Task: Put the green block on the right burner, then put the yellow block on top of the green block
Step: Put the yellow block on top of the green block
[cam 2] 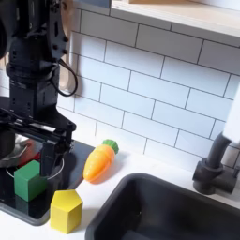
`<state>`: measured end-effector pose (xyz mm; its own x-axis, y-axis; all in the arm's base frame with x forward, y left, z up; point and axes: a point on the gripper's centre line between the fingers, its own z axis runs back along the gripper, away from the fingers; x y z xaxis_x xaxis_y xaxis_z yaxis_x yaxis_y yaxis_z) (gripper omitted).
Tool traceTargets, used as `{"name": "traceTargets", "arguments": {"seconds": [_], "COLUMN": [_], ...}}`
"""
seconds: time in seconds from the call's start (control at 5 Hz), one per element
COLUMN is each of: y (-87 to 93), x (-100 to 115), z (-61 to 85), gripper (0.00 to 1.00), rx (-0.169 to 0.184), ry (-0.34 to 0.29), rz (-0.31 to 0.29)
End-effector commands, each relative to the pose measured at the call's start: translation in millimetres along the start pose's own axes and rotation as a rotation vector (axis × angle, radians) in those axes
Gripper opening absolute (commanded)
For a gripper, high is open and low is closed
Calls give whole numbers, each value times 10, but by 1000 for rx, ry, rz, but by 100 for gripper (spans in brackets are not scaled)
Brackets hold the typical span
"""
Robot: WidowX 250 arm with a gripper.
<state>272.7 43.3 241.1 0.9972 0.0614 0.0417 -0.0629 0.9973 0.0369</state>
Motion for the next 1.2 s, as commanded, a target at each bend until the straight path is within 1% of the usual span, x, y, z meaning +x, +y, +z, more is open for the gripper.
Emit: {"name": "traceTargets", "arguments": {"seconds": [0.0,0.2,0.6,0.8,1.0], "y": [-64,-55,-104,-198,-315], "x": [29,0,-24,10,51], "z": [-179,-244,-359,-435,-449], "gripper": [100,100,100,100,100], "rx": [-10,-32,-27,-16,-17], "ry": [20,32,41,44,19], "rz": [-8,6,24,11,-4]}}
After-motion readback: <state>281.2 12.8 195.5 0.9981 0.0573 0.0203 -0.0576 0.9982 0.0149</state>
